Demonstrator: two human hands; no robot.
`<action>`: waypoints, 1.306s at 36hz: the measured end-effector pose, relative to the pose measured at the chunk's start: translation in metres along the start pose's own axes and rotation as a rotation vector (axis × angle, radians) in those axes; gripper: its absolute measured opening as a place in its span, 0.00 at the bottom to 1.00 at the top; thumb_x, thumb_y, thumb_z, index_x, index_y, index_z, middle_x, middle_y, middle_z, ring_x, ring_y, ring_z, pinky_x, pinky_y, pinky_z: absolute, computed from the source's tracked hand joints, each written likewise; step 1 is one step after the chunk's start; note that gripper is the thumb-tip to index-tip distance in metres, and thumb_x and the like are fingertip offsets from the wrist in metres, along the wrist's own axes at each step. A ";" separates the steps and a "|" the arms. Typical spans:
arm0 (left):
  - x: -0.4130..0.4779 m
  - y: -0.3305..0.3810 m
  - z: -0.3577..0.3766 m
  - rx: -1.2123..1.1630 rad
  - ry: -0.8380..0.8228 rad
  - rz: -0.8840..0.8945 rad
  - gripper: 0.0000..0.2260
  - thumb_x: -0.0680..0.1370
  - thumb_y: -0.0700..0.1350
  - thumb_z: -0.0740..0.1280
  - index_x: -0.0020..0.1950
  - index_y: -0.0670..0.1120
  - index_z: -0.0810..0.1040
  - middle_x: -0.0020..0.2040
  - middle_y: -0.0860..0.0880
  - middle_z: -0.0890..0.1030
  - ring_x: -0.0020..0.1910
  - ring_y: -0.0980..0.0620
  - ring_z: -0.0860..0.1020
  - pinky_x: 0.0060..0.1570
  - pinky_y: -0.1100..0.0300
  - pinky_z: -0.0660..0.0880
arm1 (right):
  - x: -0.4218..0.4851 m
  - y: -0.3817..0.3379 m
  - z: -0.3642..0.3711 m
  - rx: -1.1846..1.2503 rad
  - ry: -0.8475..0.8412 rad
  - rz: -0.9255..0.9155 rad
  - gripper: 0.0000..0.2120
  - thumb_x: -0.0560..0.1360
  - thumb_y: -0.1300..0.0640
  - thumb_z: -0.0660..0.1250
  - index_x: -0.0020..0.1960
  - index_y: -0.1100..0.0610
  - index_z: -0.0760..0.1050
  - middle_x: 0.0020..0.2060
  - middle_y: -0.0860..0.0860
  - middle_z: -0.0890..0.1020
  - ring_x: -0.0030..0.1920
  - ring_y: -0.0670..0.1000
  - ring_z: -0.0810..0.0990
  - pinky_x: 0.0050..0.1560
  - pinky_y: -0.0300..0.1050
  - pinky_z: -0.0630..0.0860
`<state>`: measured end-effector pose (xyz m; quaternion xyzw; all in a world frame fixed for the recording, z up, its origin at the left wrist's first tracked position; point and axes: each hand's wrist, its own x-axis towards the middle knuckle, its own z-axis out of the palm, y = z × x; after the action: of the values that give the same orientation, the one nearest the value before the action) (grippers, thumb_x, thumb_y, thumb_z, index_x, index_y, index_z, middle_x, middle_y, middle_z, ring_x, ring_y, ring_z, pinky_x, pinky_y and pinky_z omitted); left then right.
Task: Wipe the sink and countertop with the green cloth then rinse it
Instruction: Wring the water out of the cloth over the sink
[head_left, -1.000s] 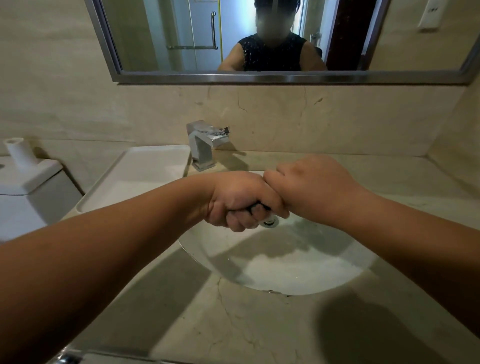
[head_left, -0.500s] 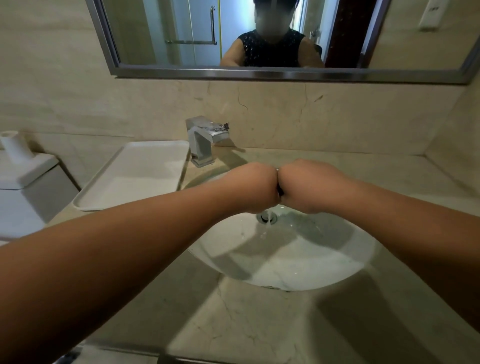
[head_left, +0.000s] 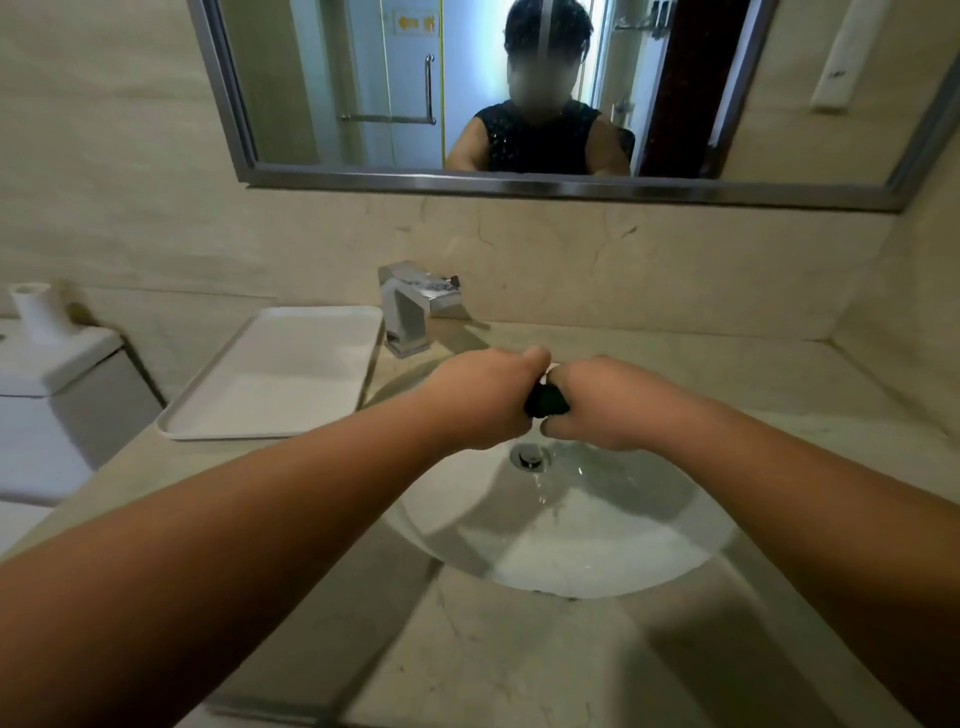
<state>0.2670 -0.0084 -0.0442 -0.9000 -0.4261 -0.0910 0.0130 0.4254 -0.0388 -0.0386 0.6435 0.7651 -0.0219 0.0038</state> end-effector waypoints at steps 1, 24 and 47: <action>0.000 -0.002 -0.003 -0.038 -0.023 -0.014 0.11 0.78 0.43 0.69 0.57 0.47 0.71 0.39 0.51 0.74 0.38 0.46 0.76 0.33 0.53 0.74 | -0.002 0.002 -0.001 0.022 0.005 0.010 0.10 0.74 0.47 0.70 0.48 0.51 0.74 0.39 0.48 0.79 0.40 0.53 0.78 0.34 0.46 0.70; -0.035 -0.016 -0.042 -0.994 -0.241 -0.226 0.20 0.73 0.30 0.77 0.61 0.41 0.76 0.55 0.37 0.84 0.50 0.40 0.86 0.47 0.54 0.85 | -0.046 0.002 -0.022 0.690 0.061 -0.013 0.13 0.75 0.53 0.75 0.60 0.48 0.82 0.35 0.45 0.80 0.36 0.47 0.79 0.39 0.43 0.73; -0.059 -0.032 -0.045 -0.856 -0.328 -0.166 0.20 0.77 0.33 0.74 0.66 0.44 0.74 0.55 0.39 0.86 0.51 0.39 0.86 0.46 0.49 0.82 | -0.052 0.005 -0.010 0.961 0.131 0.009 0.05 0.81 0.59 0.69 0.48 0.57 0.82 0.42 0.54 0.86 0.47 0.57 0.86 0.60 0.59 0.81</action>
<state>0.1988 -0.0380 -0.0122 -0.7898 -0.4174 -0.1157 -0.4344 0.4390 -0.0886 -0.0266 0.5760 0.6641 -0.3323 -0.3418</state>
